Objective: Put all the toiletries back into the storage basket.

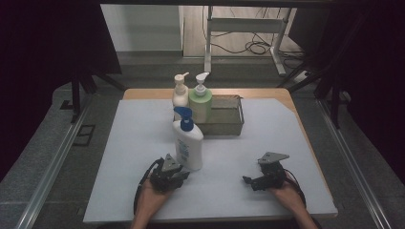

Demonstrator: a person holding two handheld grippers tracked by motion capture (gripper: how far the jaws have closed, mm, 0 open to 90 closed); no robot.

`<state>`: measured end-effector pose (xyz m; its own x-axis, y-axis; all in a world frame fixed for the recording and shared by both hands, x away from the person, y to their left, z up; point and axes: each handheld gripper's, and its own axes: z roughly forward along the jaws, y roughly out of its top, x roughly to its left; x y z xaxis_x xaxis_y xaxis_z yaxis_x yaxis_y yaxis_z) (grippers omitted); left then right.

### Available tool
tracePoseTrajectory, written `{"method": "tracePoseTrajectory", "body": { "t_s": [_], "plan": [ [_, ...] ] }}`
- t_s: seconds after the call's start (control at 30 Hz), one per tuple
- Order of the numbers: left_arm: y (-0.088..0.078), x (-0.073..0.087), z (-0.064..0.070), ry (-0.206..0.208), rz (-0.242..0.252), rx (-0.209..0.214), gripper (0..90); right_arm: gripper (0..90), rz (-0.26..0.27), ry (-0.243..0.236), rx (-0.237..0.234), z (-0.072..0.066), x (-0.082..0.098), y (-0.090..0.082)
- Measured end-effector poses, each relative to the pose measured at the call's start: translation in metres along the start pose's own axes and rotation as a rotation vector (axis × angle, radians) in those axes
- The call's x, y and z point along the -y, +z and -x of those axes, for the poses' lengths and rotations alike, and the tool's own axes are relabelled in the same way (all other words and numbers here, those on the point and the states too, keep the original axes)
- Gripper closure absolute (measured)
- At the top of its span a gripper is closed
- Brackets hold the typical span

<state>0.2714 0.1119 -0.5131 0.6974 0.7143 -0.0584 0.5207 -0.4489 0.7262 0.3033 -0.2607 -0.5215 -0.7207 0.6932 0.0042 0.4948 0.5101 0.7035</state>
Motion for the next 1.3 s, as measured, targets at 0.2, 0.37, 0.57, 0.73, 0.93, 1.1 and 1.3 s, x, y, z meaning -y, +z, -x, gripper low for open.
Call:
{"method": "tracePoseTrajectory", "body": {
  "t_s": [0.2, 0.37, 0.57, 0.73, 0.93, 1.1, 1.3],
  "plan": [
    [-0.004, 0.005, 0.000, -0.017, -0.002, -0.014, 44.6, 5.1, -0.003, -0.004, 0.002, 0.000, -0.001, -0.002],
    [-0.007, 0.009, 0.001, -0.013, -0.012, -0.032, 32.6, 5.0, 0.006, -0.007, -0.008, -0.002, -0.003, -0.003],
    [-0.009, 0.011, 0.001, -0.006, -0.020, -0.066, 20.3, 4.7, 0.021, -0.029, -0.023, -0.006, -0.007, -0.004],
    [-0.007, 0.012, 0.001, -0.003, -0.028, -0.081, 14.1, 3.8, 0.035, -0.035, -0.040, -0.011, -0.011, -0.005],
    [-0.004, 0.014, 0.002, 0.011, -0.042, -0.091, 13.0, 3.7, 0.063, -0.054, -0.067, -0.019, -0.019, -0.008],
    [-0.003, 0.015, 0.000, -0.001, -0.046, -0.080, 12.7, 3.4, 0.073, -0.074, -0.088, -0.025, -0.028, -0.009],
    [-0.002, 0.015, -0.004, -0.015, -0.057, -0.062, 12.6, 3.3, 0.094, -0.076, -0.111, -0.031, -0.040, -0.009]
  ]
}}
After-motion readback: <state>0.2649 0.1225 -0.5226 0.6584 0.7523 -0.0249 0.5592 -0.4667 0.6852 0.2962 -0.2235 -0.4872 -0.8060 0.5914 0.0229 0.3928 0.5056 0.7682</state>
